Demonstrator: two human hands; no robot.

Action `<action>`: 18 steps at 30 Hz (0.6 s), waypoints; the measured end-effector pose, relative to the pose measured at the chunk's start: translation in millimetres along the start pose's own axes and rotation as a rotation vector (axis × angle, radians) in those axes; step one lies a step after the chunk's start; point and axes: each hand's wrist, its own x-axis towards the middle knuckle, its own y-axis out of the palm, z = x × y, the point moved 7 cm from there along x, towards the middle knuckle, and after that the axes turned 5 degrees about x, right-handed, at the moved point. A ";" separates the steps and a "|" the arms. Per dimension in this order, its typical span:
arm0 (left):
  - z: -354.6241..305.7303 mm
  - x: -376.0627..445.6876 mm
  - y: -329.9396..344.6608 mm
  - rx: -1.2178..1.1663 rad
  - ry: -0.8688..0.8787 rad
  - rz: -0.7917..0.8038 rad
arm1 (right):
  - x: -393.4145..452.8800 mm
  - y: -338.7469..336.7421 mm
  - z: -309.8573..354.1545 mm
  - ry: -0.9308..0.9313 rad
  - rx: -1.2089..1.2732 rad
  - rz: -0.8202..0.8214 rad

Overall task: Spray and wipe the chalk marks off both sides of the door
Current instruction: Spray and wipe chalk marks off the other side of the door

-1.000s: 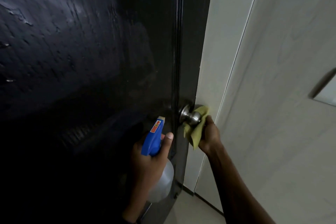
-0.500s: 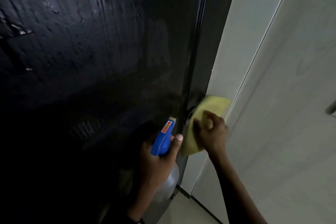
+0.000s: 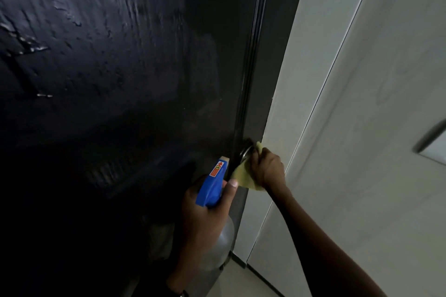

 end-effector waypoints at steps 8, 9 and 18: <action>-14.5 -2.2 0.9 -0.053 0.063 0.018 | 11.6 11.2 -18.8 0.423 0.552 0.274; -14.9 -1.9 0.0 -0.060 0.058 0.013 | 8.2 9.2 -19.6 0.385 0.461 0.182; -5.2 1.1 -1.2 -0.010 -0.009 0.039 | -50.6 21.1 -18.2 -0.353 -0.069 -0.235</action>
